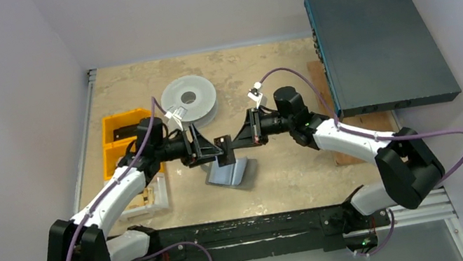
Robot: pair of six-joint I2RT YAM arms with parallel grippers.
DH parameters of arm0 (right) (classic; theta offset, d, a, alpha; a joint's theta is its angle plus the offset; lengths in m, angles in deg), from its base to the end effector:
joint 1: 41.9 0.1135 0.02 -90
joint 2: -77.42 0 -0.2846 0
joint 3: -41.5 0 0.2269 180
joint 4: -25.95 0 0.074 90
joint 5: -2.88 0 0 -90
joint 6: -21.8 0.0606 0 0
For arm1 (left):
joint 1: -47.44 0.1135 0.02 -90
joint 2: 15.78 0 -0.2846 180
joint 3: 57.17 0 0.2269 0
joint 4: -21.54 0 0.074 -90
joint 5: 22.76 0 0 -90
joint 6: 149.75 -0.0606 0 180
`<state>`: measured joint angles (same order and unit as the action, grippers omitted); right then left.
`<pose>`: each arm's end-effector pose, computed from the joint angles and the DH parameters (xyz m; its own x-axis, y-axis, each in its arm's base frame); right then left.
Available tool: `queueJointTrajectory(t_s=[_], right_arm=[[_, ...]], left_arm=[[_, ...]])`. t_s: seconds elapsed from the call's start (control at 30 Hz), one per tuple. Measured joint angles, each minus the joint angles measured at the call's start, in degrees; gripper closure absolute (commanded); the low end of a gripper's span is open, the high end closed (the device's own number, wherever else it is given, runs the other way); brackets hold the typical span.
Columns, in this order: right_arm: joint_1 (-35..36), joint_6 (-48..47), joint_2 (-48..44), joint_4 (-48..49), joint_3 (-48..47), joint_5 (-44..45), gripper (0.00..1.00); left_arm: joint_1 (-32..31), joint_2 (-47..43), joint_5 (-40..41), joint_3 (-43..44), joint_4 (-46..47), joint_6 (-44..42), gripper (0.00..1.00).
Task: Take the credit cards out of the card holder
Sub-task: Remove the credit card from the card holder, then place the credit card in the storage box.
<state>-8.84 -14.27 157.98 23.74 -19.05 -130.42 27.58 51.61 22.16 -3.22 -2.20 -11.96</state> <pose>0.2253 0.1962 0.2719 -0.9376 0.0916 -0.3354 -0.2909 0.3220 0.9010 0.1964 -0.1166 0.2529 -0.9526 -0.2120 -0.2183 0.0967 0.4695 -0.8776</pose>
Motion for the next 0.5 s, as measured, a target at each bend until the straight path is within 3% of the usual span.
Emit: queueJointTrajectory(t_s=[0.1,0.2,0.33,0.47,0.5], right_arm=[[-0.02,0.61,-0.07,0.55,0.0,-1.09,1.0],[-0.02,0.72,-0.07,0.55,0.0,-1.36,1.0],[-0.02,0.68,-0.07,0.15,0.0,-1.38,1.0],[-0.02,0.39,-0.07,-0.46,0.0,-1.4,1.0],[-0.04,0.11,-0.07,-0.9,-0.11,-1.29,1.0]], left_arm=[[0.0,0.0,-2.47,-1.99,6.01,3.61,0.43],[0.0,0.11,-4.42,-3.32,11.5,6.71,0.52],[0.02,1.4,-6.45,-4.68,19.06,10.8,0.73],[0.02,3.13,-7.48,-5.73,23.19,13.6,1.0],[0.04,3.56,-7.69,-5.75,23.69,14.16,1.0]])
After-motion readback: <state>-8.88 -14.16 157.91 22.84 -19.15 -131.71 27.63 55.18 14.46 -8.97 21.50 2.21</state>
